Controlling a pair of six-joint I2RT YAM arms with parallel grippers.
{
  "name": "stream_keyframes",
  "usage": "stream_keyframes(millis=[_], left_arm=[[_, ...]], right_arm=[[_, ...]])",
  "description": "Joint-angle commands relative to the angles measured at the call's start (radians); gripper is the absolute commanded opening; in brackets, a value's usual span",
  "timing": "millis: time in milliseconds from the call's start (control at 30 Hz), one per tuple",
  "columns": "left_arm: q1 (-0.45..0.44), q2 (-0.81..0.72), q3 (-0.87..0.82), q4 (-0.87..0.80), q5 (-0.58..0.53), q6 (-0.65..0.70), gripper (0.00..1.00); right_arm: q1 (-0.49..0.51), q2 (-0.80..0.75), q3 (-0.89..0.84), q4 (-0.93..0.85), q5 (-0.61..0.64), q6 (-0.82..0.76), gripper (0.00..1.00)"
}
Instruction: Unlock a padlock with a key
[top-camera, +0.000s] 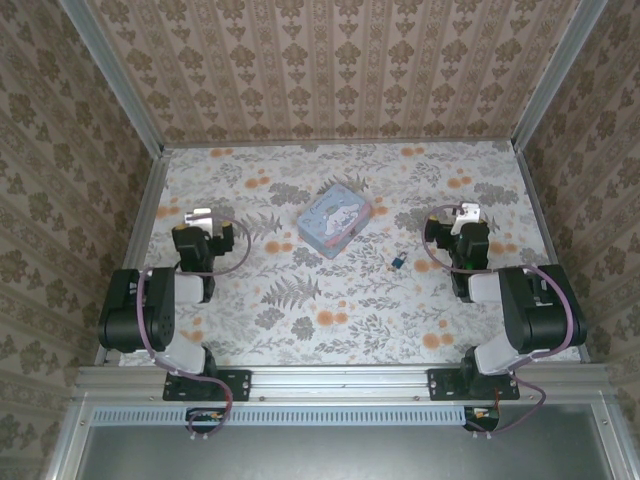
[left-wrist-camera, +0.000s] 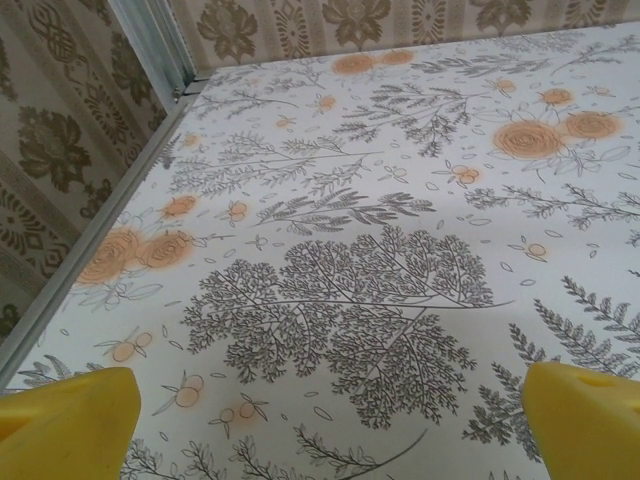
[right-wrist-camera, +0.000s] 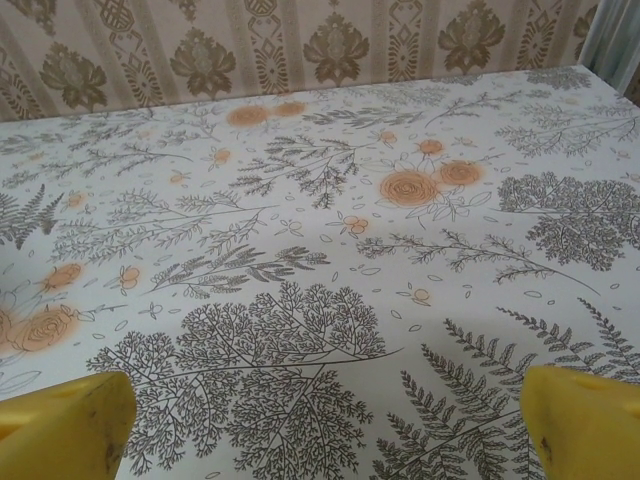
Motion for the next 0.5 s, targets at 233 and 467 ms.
stream_keyframes(millis=[233,467], left_arm=[[0.002,-0.006,0.017,-0.023,0.038,-0.020,1.00],[0.002,-0.007,0.018,-0.023,0.038,-0.021,1.00]], right_arm=[[0.033,0.001,0.007,-0.020,0.016,-0.051,1.00],[0.016,0.002,0.025,-0.053,-0.030,-0.048,1.00]])
